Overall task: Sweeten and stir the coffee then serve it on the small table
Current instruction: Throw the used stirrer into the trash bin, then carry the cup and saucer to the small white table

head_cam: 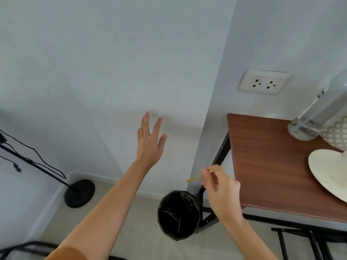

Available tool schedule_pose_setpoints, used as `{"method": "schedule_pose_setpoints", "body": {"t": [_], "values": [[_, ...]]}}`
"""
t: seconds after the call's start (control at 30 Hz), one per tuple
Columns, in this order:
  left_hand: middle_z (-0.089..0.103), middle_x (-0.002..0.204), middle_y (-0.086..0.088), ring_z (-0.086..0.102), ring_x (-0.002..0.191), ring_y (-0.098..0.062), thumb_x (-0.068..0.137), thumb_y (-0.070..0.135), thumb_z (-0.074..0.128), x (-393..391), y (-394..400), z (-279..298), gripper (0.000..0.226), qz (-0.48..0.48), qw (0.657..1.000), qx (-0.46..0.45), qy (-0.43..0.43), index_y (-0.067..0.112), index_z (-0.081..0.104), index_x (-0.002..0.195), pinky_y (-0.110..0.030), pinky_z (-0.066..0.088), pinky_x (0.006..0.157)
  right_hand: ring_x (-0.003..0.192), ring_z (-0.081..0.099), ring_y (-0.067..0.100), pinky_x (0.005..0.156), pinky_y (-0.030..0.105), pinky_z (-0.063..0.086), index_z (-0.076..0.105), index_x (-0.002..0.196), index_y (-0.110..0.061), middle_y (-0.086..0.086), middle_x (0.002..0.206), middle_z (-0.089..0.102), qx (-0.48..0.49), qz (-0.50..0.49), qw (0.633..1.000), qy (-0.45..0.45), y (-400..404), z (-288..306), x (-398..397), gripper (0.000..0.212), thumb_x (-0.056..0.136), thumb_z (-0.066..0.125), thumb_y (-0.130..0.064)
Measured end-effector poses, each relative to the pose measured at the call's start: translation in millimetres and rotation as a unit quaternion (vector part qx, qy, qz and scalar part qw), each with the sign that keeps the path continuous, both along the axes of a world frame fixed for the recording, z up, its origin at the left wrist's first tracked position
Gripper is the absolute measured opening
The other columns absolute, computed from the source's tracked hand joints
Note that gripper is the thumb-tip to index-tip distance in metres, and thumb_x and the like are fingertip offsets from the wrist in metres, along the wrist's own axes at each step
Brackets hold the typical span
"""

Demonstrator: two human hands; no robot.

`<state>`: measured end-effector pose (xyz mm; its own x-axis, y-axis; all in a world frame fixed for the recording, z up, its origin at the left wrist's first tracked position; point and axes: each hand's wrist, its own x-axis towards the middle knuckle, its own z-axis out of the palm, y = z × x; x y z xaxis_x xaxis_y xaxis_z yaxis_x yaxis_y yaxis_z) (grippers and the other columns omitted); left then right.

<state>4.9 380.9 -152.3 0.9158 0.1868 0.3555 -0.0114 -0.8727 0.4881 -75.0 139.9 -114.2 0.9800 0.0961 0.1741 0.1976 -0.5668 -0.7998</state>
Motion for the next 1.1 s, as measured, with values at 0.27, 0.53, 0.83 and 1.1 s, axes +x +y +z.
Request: {"method": "schedule_pose_setpoints", "body": {"t": [0.27,0.53,0.83,1.1], "values": [[-0.006,0.17,-0.019,-0.006,0.157,-0.039,0.108,0.038,0.04,16.9,14.8,-26.1,0.059,-0.001,0.999,0.033,0.021,0.025,0.019,0.161,-0.069,0.013,0.119,0.076,0.068,0.019,0.075,0.034,0.058,0.061,0.107,-0.014,0.001,0.078,0.069,-0.07,0.003,0.989,0.129,43.3,-73.1,27.4,0.022,0.101,0.048,-0.031],[-0.005,0.17,-0.017,-0.005,0.157,-0.037,0.108,0.037,0.041,15.6,13.1,-20.5,0.058,-0.004,1.0,0.007,0.026,0.026,0.021,0.161,-0.07,0.015,0.118,0.114,0.059,0.023,0.098,0.035,0.05,0.053,0.128,-0.014,0.005,0.113,0.068,-0.072,-0.021,0.986,0.15,39.4,-71.4,13.5,0.034,0.102,0.045,-0.033],[-0.007,0.172,-0.002,-0.003,0.159,-0.026,0.107,0.039,0.039,-6.0,-15.2,26.5,0.058,-0.003,0.995,-0.064,0.072,0.027,0.02,0.16,-0.065,0.01,0.123,0.095,0.07,0.017,0.082,0.025,0.056,0.064,0.117,-0.006,0.008,0.103,0.075,0.001,-0.018,0.997,-0.072,31.9,43.7,17.5,0.025,0.097,0.06,-0.02],[0.027,0.166,-0.007,0.02,0.156,-0.026,0.103,0.033,0.052,-21.2,-144.7,96.9,0.057,-0.108,0.989,-0.098,-0.002,0.015,0.036,0.155,-0.061,0.016,0.124,0.084,0.066,0.004,0.074,0.008,0.05,0.066,0.109,-0.012,-0.003,0.091,0.072,0.016,-0.103,0.983,-0.15,-114.7,111.9,21.0,0.018,0.097,0.058,-0.024]]}}
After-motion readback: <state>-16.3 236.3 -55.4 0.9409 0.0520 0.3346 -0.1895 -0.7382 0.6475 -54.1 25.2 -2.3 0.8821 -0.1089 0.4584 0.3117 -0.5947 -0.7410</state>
